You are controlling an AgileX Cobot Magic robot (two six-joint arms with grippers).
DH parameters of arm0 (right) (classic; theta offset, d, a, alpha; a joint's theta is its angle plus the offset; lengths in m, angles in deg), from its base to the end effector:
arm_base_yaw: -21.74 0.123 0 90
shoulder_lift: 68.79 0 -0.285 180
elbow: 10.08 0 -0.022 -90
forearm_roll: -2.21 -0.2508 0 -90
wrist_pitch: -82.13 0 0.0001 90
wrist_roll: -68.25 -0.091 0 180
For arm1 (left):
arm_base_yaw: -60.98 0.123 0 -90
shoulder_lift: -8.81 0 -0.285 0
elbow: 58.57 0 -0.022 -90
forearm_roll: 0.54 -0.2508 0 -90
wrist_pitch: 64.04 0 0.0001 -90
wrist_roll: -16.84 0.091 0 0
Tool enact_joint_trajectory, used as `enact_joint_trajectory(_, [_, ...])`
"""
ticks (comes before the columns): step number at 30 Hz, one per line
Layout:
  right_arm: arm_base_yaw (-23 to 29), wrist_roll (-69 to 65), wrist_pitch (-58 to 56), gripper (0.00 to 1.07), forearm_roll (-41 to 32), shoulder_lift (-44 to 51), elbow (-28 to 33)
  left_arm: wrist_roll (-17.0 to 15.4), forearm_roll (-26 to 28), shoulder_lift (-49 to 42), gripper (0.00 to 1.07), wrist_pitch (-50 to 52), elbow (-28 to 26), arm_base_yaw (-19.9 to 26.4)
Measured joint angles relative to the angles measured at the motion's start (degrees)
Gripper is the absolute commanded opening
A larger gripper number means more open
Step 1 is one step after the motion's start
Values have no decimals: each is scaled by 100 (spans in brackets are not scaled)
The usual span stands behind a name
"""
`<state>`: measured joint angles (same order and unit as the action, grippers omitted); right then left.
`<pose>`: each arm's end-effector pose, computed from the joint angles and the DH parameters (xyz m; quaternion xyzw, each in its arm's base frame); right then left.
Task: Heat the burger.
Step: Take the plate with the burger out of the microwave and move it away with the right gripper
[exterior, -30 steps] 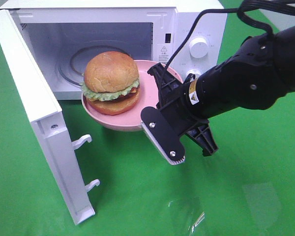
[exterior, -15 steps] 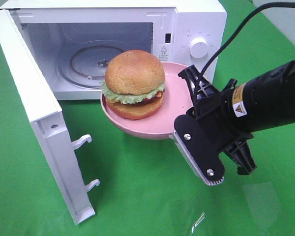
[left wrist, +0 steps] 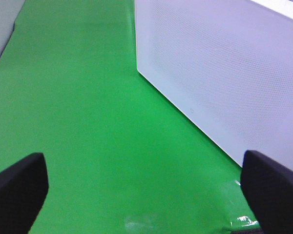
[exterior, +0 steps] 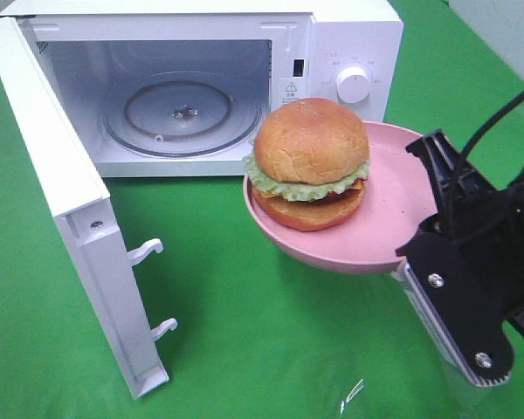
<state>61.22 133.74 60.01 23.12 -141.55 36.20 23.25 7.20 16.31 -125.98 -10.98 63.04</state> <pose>0.1649 0.1200 0.2237 -0.8184 0.4571 -0.1908 0.2915 -0.0085 -0.0111 0.2809 0.0363 0.8501 -0.0287 0.5246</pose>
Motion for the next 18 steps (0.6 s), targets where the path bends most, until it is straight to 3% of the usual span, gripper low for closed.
enact_joint_trajectory(18, [0, -1203, -1684, 0, 367, 2074, 561, 0, 0, 0, 100, 0, 0, 0])
